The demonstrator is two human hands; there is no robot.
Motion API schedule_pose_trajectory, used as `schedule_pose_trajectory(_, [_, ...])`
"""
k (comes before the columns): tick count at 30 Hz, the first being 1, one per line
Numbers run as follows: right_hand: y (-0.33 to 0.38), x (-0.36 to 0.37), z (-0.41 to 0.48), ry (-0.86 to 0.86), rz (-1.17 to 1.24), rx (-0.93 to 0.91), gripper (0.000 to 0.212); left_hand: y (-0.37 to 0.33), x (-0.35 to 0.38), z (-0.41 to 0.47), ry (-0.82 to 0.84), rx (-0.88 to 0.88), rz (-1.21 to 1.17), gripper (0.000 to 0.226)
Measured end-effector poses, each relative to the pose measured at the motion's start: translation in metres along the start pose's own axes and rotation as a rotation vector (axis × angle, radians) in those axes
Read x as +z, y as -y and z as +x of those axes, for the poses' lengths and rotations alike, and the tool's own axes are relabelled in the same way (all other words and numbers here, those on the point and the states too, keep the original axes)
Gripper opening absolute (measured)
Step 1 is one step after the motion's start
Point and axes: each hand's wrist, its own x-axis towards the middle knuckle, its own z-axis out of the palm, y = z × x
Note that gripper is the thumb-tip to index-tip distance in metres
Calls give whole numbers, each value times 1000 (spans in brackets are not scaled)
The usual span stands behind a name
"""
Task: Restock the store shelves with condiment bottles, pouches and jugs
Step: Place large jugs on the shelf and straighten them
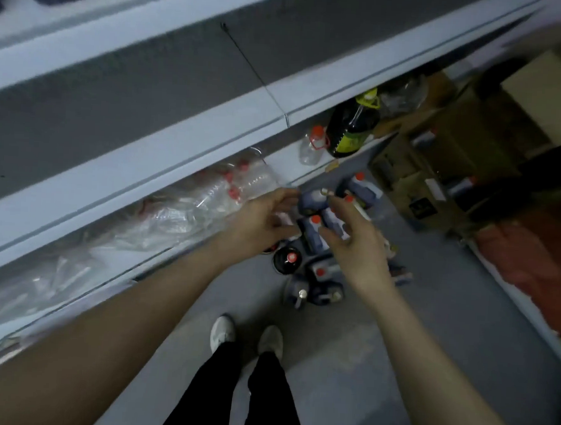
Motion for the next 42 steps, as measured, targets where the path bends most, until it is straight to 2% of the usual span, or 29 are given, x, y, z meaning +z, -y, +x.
schedule_pose_trajectory(4, [-66,45,-10,19,32,151,58,61,40,13,96,-99,-20,62])
schedule_pose_trajectory(8, [-131,93,-20,22,62,266,55,129,80,16,138,-164,21,61])
schedule_pose_trajectory(12, [-194,144,-25,17,61,314,54,201,118,21,233,-231,78,64])
schedule_pose_trajectory(16, [-243,188,-14,27,25,346,60,263,147,31,253,-288,83,66])
schedule_pose_trajectory(24, [-341,272,6,112,-75,453,55,368,204,64,301,-329,124,67])
schedule_pose_trajectory(31, [-397,312,12,91,-84,510,50,436,245,90,300,-381,119,69])
schedule_pose_trajectory(37, [-421,338,20,127,-116,565,61,473,268,94,320,-421,107,70])
schedule_pose_trajectory(42, [-431,355,22,142,-151,643,80,483,283,96,349,-395,88,69])
